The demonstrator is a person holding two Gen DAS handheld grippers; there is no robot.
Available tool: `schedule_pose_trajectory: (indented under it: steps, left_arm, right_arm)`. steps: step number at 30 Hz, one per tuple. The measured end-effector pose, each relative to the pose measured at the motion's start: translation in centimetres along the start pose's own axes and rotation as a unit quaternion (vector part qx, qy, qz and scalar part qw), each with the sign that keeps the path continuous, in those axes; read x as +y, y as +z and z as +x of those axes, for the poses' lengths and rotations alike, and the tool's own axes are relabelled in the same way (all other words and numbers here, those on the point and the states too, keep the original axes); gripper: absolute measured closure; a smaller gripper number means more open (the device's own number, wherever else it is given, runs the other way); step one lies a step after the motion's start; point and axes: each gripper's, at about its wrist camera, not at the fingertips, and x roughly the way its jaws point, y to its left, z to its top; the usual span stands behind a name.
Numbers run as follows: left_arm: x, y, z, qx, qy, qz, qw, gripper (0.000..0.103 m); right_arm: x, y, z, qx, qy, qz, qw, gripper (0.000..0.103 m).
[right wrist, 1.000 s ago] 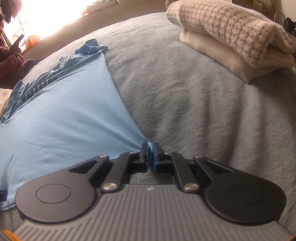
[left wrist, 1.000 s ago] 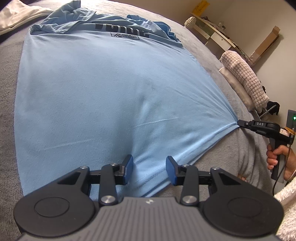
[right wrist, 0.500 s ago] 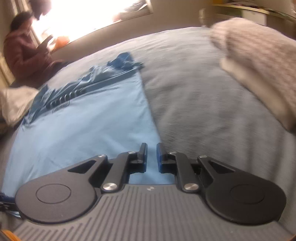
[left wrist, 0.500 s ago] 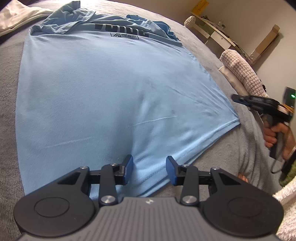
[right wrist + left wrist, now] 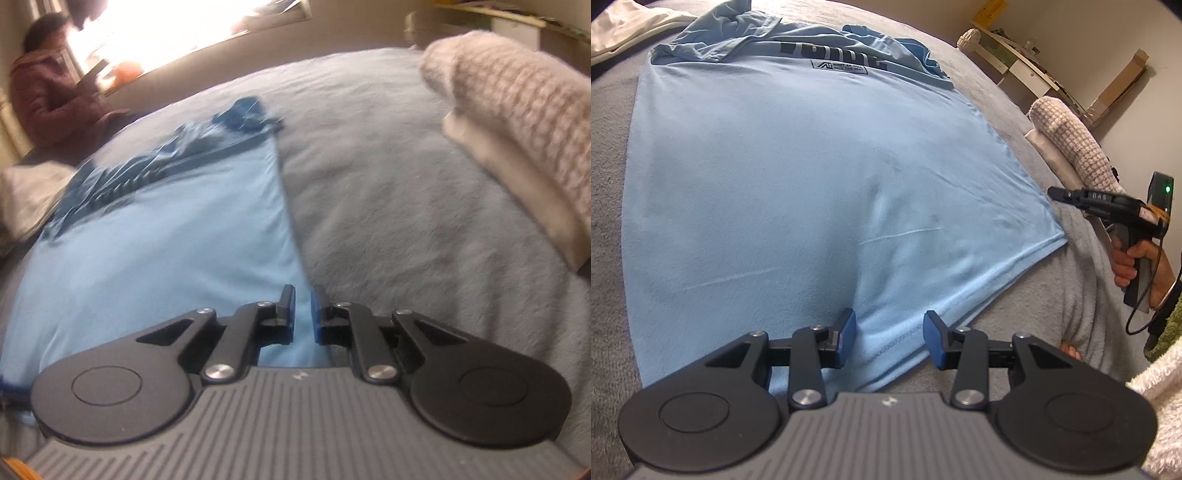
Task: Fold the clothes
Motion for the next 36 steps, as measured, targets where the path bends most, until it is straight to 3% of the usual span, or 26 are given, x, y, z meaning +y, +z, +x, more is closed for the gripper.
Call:
schedule_pose_trajectory:
  steps: [2,5,8,14,17,21,26,31,33,36]
  left_arm:
    - [0.3,-0.5,-0.6,0.004,-0.003,-0.013,0.9999,0.061]
    - [1.2,-1.4,-2.1,0.006,-0.007,-0.041,0.9991,0.059]
    - [2.1,-1.8,-4.0,-0.010,0.012,-0.055,0.9984,0.058]
    - [4.2,-2.2,-7.3,-0.060,0.062,-0.098,0.9914,0.050]
    - [5.6,-3.0,-7.6,-0.064,0.087,-0.131,0.9854,0.050]
    - [7.0,-4.1,-7.0,-0.059,0.095,-0.158,0.9811,0.050]
    - [7.6,-4.1,-6.9,-0.076,0.106,-0.162,0.9782,0.049]
    - [8.6,-3.7,-5.9,-0.085,0.100,-0.169,0.9769,0.050]
    - [8.5,-3.7,-5.8,-0.096,0.101,-0.168,0.9760,0.058]
    - [8.4,-4.3,-6.0,-0.098,0.101,-0.173,0.9748,0.071]
  right_arm:
    - [-0.9,-1.0,-0.3,0.022,-0.026,-0.003,0.999,0.096]
    - [-2.9,-2.5,-2.2,0.023,-0.046,0.016,0.999,0.097]
    - [-3.9,-2.5,-3.7,0.016,-0.036,0.054,0.998,0.093]
    - [-5.7,-1.3,-3.3,0.010,0.046,0.142,0.989,0.072]
    - [-6.4,-0.9,-1.6,0.031,0.084,0.185,0.979,0.057]
    - [-7.4,-1.0,-0.3,0.058,0.112,0.231,0.965,0.051]
    - [-8.4,-1.5,-0.5,0.066,0.133,0.260,0.954,0.050]
    - [-8.5,-1.8,0.2,0.078,0.145,0.259,0.952,0.049]
    - [-8.5,-1.6,0.5,0.081,0.153,0.262,0.949,0.049]
    - [-8.4,-2.0,0.2,0.095,0.160,0.255,0.949,0.059]
